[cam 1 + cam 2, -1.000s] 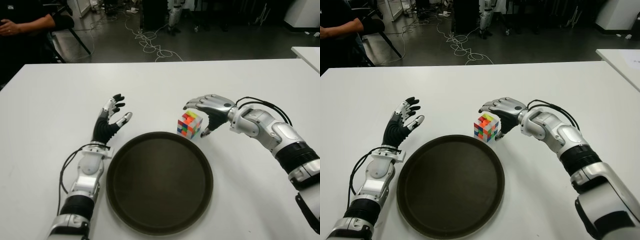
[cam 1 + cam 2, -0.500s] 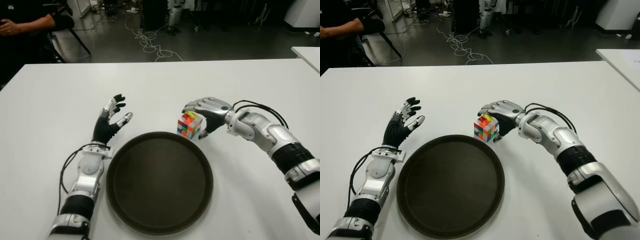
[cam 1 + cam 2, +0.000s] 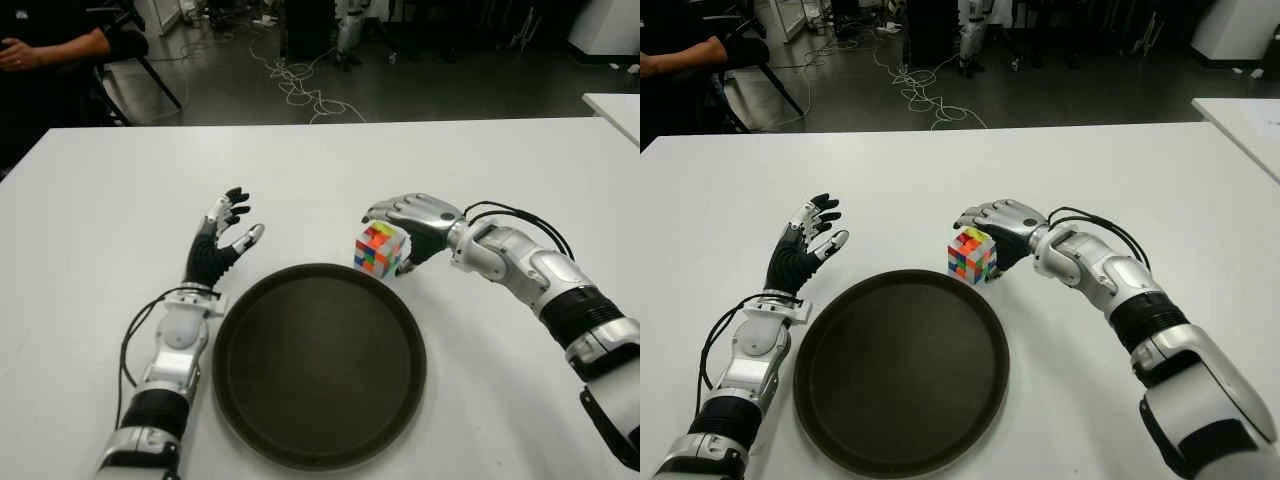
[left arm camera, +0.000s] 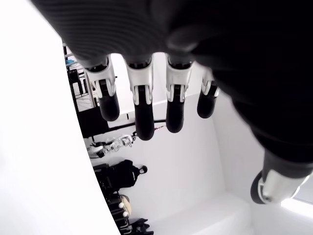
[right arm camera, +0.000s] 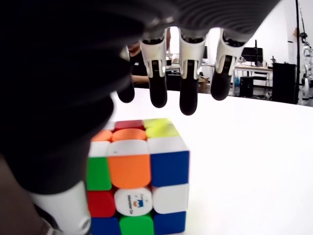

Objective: Pick up the Rubik's Cube and put it in the plate

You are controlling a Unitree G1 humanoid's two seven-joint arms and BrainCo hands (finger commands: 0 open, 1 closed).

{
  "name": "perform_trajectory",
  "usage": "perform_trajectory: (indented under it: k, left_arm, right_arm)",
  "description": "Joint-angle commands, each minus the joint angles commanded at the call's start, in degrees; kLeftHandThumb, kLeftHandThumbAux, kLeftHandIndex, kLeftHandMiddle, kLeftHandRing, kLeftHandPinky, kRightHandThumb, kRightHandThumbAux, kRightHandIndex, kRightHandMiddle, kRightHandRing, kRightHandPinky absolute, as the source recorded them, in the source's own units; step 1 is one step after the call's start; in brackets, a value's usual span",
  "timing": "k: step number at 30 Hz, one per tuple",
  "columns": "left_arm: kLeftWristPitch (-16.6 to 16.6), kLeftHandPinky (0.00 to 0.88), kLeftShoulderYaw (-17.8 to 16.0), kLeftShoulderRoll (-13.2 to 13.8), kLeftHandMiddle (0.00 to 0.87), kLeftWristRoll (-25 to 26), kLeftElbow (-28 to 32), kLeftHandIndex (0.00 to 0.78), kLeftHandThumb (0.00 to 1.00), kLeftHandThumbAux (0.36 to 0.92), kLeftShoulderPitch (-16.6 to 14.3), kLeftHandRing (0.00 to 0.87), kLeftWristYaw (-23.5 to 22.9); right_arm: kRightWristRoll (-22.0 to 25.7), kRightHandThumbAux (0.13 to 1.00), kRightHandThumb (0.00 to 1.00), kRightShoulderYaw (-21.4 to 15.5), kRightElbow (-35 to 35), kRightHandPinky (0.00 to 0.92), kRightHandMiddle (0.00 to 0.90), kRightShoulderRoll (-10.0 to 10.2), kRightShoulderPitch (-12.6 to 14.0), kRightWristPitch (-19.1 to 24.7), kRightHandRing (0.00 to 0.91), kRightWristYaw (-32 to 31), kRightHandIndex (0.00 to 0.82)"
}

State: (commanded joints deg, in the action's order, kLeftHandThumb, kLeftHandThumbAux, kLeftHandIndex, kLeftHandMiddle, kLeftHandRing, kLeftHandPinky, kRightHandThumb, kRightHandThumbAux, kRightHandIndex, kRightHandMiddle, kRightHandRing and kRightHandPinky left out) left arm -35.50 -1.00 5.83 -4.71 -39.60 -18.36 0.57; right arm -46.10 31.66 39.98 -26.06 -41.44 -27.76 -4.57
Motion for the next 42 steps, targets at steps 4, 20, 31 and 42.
perform_trajectory:
  k: [4, 20, 31, 42]
  left_arm:
    - [-0.1, 0.139, 0.02, -0.04, 0.18, 0.0, 0.0, 0.118, 0.11, 0.576, -0.01, 0.174, 0.03]
    - [0.14, 0.118, 0.07, 0.0, 0.167, -0.15, 0.26, 0.11, 0.088, 0.577, 0.05, 0.155, 0.1]
    - [0.11, 0.09, 0.02, 0.03, 0.156, 0.26, 0.13, 0.106, 0.091, 0.564, 0.0, 0.135, -0.56]
    - [-0.66, 0.063, 0.02, -0.11, 0.159, -0.08, -0.21, 0.108, 0.101, 0.584, -0.03, 0.121, -0.11]
  right_arm:
    - [-0.16, 0.814, 0.0, 0.16, 0.8, 0.203, 0.19, 0.23, -0.21, -0.02, 0.194, 0.31, 0.191]
    - [-0.48, 0.803, 0.0, 1.02, 2.97, 0.203, 0.199, 0.73, -1.13, -1.64, 0.197, 2.31, 0.205]
    - [-0.89, 0.813, 0.0, 1.73, 3.63, 0.227, 0.215, 1.24, -1.21, -1.74, 0.21, 3.75, 0.216]
    - [-1.03, 0.801, 0.0, 2.5, 4.64, 0.221, 0.204, 1.39, -1.68, -2.34, 0.207, 3.85, 0.201]
